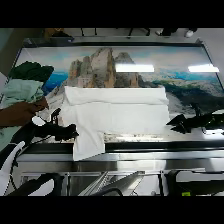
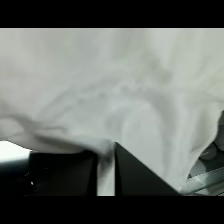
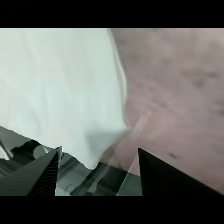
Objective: Fold the shirts.
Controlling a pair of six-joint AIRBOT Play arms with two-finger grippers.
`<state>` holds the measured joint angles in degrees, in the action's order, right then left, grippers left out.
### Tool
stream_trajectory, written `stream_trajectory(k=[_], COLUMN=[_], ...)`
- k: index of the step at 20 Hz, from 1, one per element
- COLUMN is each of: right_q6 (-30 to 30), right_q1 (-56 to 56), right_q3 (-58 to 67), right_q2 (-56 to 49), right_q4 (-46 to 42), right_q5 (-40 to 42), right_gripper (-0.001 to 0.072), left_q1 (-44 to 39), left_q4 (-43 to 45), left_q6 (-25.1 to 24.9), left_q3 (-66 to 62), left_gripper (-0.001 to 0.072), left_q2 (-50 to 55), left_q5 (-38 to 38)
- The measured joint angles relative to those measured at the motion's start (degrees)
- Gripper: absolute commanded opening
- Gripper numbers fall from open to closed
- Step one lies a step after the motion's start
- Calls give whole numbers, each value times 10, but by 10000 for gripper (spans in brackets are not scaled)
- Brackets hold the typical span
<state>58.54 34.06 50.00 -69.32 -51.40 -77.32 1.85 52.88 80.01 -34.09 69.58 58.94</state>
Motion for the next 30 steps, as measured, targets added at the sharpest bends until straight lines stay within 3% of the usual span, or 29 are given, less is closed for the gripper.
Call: stream_trajectory(k=[2, 3, 4, 7, 16, 23, 30], right_q6=[0, -1, -3, -5, 108, 79, 57], right_q1=[-21, -33, -43, -65, -37, -47, -104], right_q3=[-2, -3, -4, -5, -2, 73, 188], right_q2=[0, 0, -1, -1, 41, 54, -42], right_q4=[-1, 0, -5, -11, -102, 31, 96], right_q5=[6, 9, 18, 28, -2, 28, 138], right_gripper=[567, 397, 146, 18, 18, 18, 19], left_q1=[-4, -3, 0, 14, 37, -52, -58], left_q4=[-7, -9, -9, -12, 78, 69, 74], left_q6=[-2, -3, -5, -11, 9, 10, 15], left_q3=[-16, -23, -30, -48, -67, -244, -502], left_gripper=[19, 19, 19, 18, 18, 17, 17], left_q2=[-1, -1, -1, -2, -3, 11, 176], left_q5=[7, 11, 20, 48, 144, 81, 55])
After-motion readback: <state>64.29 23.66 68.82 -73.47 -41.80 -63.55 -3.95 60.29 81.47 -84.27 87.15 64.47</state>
